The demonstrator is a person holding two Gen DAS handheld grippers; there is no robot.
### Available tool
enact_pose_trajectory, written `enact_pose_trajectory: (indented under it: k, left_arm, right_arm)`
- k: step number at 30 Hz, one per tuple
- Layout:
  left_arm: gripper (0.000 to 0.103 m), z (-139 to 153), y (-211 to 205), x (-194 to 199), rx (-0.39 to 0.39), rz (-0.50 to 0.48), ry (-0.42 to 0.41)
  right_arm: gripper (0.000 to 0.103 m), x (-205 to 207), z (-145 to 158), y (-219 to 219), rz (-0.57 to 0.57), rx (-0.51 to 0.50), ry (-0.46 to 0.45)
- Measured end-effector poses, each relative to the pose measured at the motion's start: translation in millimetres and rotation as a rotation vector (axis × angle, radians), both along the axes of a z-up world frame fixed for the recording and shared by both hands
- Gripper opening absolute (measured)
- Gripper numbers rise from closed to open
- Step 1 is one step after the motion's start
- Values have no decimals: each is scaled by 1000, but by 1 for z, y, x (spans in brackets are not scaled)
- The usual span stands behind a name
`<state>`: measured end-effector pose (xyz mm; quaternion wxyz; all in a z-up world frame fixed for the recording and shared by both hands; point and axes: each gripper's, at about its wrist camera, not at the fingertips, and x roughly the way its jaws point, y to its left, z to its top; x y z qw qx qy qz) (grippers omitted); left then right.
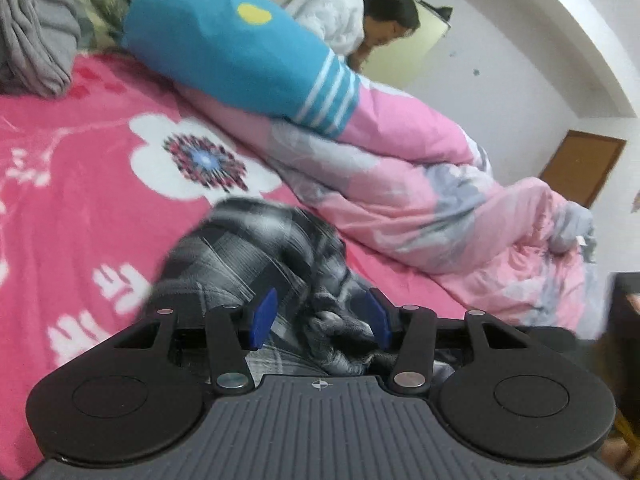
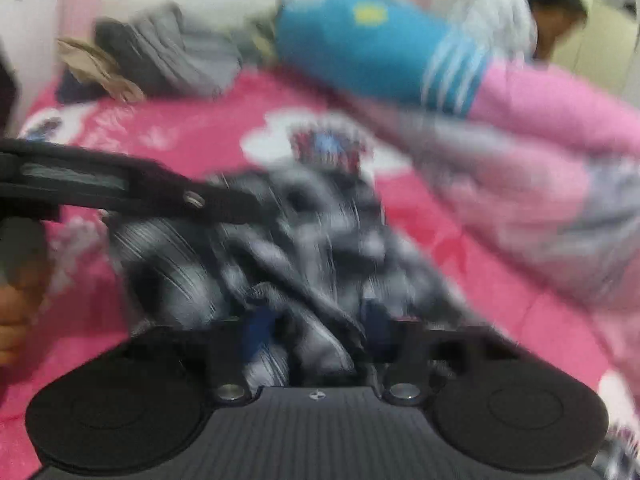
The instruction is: Fold clothes
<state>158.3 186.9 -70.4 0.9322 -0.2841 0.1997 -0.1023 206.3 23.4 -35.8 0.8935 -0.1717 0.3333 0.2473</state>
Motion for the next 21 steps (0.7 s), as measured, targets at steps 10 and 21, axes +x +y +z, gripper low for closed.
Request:
enact_pose_trajectory:
  k: [10,21]
  left_arm:
    - [52,-4,-26,6,147,-28,35]
    - [52,-5,-32,6,222,-12,39]
  right_arm:
    - [14,6,-46,-146,-529,1083,414]
    - [11,-20,-26,-128,-444,880,258]
